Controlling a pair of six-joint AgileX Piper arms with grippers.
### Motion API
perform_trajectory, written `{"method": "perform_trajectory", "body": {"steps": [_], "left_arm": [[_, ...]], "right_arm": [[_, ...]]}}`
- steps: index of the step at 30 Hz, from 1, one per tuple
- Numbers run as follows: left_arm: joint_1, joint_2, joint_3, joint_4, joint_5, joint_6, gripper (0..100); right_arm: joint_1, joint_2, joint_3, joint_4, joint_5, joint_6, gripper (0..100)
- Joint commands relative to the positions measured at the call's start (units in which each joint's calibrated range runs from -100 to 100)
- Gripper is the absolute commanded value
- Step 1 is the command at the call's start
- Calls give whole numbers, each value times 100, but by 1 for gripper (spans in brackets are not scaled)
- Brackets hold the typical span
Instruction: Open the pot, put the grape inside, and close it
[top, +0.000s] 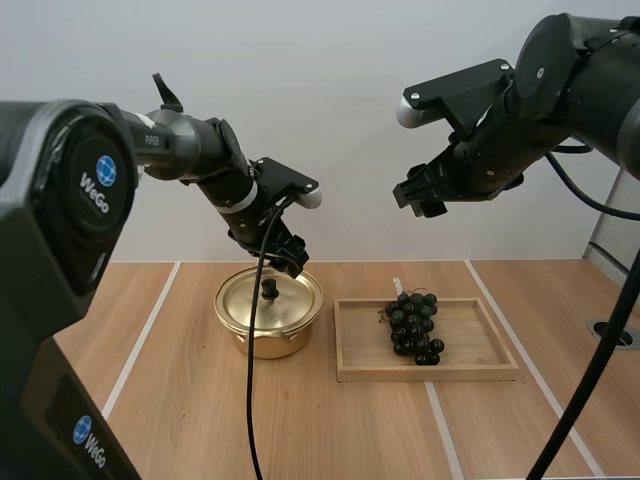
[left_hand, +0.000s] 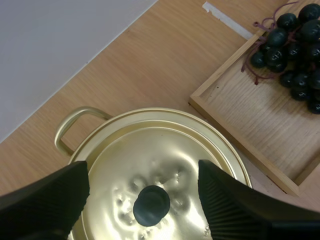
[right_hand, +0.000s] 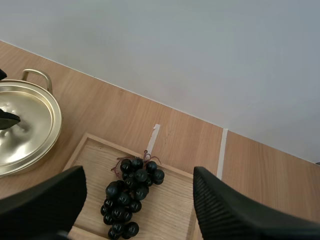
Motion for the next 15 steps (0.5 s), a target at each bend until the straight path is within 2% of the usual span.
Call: {"method": "perform_trajectory", "body": {"steps": [1, 15], "left_arm": [[-18, 220, -148, 190, 170, -288, 100], [-18, 675, -158, 391, 372, -578, 100]], "right_arm": [[3, -20, -11, -43, 13, 40, 100], [3, -20, -11, -43, 11, 27, 100]]}}
